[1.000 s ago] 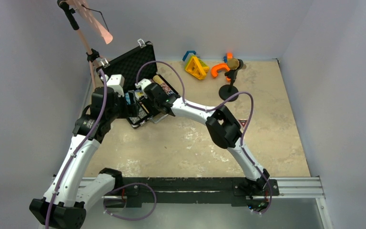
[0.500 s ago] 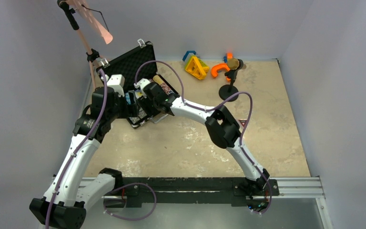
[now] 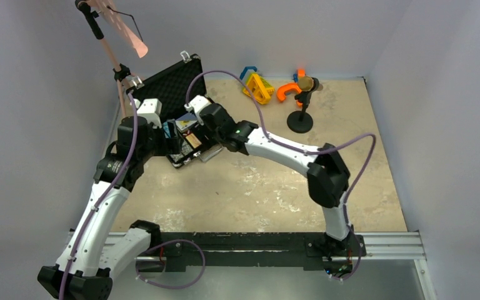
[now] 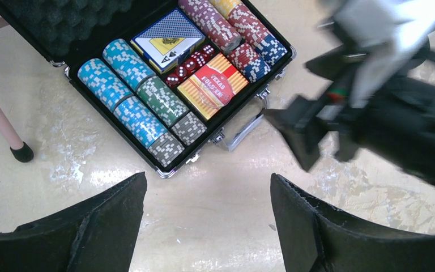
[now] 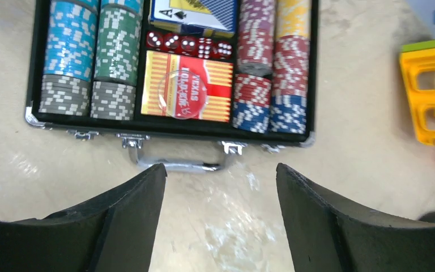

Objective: Pack up texas hold em set

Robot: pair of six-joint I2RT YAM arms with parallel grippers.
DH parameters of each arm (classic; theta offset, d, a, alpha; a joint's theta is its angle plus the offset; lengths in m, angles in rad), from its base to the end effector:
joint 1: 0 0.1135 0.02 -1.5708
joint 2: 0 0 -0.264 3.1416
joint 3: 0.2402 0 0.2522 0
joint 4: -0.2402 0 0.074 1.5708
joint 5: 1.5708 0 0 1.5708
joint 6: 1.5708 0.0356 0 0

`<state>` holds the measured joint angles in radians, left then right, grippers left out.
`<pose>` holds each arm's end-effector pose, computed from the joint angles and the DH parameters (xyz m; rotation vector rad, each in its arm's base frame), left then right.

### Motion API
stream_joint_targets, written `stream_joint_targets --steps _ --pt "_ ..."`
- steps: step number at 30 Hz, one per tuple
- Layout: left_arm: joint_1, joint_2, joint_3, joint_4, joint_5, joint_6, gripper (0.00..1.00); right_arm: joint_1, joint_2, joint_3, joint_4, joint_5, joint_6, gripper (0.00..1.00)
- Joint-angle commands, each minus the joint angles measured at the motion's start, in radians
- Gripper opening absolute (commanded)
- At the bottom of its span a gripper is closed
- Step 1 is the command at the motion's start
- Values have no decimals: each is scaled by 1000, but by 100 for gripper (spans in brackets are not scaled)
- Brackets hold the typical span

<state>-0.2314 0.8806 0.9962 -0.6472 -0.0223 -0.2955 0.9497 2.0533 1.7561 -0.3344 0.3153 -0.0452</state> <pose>0.1781 -0.0411 0.3494 -0.0813 2.1143 -0.2924 0.2891 0.3850 0.2693 -0.8795 1.9857 0.1705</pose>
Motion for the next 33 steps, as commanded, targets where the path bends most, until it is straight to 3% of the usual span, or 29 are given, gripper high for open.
stream_joint_targets --steps 1,5,9,13,19,27,33 --pt "3 1 -2 45 39 -6 84 -47 -198 -132 -51 -11 80 75" --pt "3 -1 -1 43 58 -4 84 -164 -408 -343 -60 -130 197 78" --pt "3 -20 -8 49 76 3 84 -311 -543 -519 -118 -58 245 82" --pt "3 -19 -12 56 109 7 84 -494 -594 -659 -154 -29 227 89" --pt "3 -14 -17 62 137 9 84 -762 -551 -753 -136 -106 202 90" --pt "3 -8 -19 61 143 12 84 -843 -376 -703 -125 -121 158 91" --pt "3 -3 -19 62 143 12 84 -844 -364 -716 -115 -144 151 91"
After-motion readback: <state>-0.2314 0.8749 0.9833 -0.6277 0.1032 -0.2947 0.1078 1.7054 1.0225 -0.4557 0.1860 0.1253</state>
